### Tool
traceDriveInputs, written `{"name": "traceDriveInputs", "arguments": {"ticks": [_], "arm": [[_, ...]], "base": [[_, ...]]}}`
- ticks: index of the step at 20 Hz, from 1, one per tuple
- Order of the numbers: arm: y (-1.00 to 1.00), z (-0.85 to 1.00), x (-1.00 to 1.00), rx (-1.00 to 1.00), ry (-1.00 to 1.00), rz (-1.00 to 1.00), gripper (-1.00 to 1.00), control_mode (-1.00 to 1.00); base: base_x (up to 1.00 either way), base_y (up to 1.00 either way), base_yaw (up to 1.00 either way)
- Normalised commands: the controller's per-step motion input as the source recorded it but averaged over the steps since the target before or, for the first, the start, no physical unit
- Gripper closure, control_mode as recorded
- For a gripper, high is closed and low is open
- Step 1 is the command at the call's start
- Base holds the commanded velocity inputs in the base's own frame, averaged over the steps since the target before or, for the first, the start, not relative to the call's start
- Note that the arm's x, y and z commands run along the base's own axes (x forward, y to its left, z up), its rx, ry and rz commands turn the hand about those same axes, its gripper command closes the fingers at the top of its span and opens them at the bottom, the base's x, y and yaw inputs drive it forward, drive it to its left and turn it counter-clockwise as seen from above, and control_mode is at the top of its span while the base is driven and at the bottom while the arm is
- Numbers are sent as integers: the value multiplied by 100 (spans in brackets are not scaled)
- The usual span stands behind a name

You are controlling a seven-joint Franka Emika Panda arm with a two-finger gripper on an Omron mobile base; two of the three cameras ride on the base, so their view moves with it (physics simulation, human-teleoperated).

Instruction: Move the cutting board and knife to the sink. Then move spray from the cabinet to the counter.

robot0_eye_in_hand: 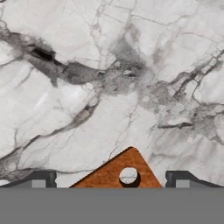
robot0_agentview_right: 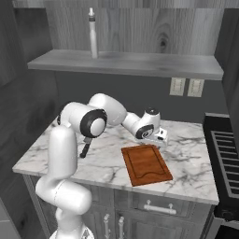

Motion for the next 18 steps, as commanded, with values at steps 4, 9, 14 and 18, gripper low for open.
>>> {"name": "traceDriveInputs", "arguments": {"ticks": [4, 9, 14, 18], "arm": [[-9, -11, -8, 0, 0, 0, -100, -100], [-3, -15, -24, 0, 0, 0, -100, -100], [-1, -19, -48, 0, 0, 0, -100, -100], [0, -18, -56, 1, 0, 0, -100, -100]], "base": [[0, 0, 0], [0, 0, 0], [0, 0, 0], [0, 0, 0]]}}
